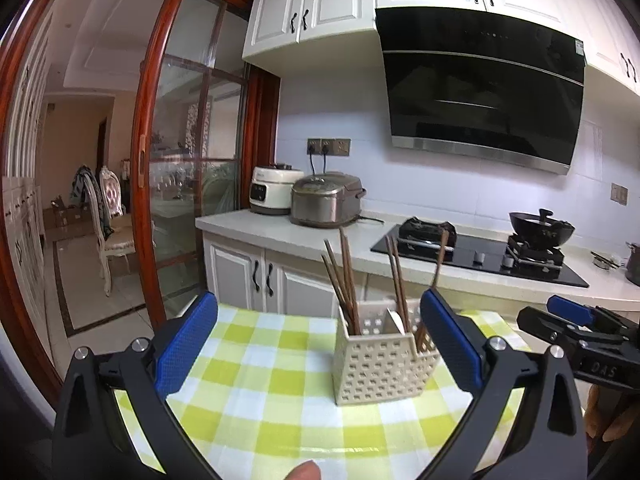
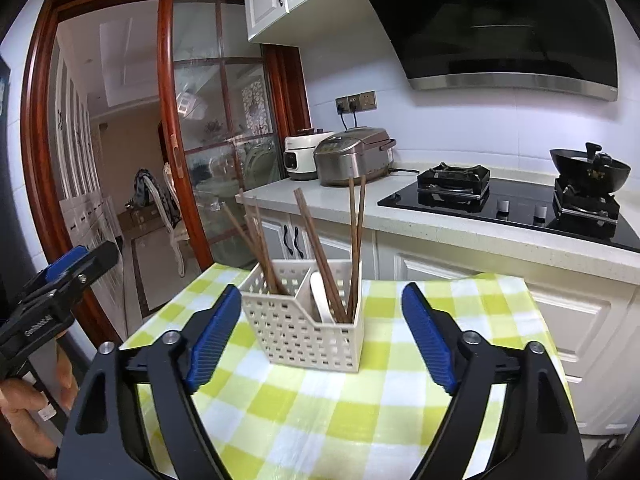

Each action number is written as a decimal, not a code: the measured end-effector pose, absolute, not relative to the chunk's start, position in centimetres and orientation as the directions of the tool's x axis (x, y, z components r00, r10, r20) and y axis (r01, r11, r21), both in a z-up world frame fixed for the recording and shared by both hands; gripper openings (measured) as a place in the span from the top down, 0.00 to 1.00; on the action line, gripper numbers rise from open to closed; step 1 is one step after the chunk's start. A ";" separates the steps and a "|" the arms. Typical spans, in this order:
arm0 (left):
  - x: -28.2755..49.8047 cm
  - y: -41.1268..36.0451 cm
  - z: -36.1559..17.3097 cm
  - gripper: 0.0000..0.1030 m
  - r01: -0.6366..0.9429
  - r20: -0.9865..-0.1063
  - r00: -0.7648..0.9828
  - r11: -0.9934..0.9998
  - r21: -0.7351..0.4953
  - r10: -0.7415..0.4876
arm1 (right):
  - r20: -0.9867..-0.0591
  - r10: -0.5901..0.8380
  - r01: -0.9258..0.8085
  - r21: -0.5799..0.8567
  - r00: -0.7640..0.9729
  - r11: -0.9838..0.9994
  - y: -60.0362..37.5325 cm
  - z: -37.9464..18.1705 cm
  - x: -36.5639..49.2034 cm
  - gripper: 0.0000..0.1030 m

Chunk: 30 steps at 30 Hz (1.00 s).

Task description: Organize utensils

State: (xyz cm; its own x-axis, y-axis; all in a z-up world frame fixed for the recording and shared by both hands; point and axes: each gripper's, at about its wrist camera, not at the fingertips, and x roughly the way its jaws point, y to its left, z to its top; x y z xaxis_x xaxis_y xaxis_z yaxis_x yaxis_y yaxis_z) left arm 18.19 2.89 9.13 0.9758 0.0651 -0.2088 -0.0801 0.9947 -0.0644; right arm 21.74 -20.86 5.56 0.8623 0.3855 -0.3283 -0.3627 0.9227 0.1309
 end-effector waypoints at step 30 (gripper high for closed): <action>16.7 0.5 4.5 0.05 0.061 -0.231 0.971 0.998 -0.025 -0.065 | -0.330 0.396 -0.383 0.107 0.857 0.917 -21.6 2.8 18.8 0.18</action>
State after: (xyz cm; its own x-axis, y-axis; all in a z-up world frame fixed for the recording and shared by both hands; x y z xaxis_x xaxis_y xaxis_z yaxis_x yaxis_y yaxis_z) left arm 16.65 0.45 4.51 0.9707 -0.0650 -0.2312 0.0610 0.9978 -0.0246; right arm 18.80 -21.64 2.79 0.8567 0.3963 -0.3302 -0.3832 0.9175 0.1069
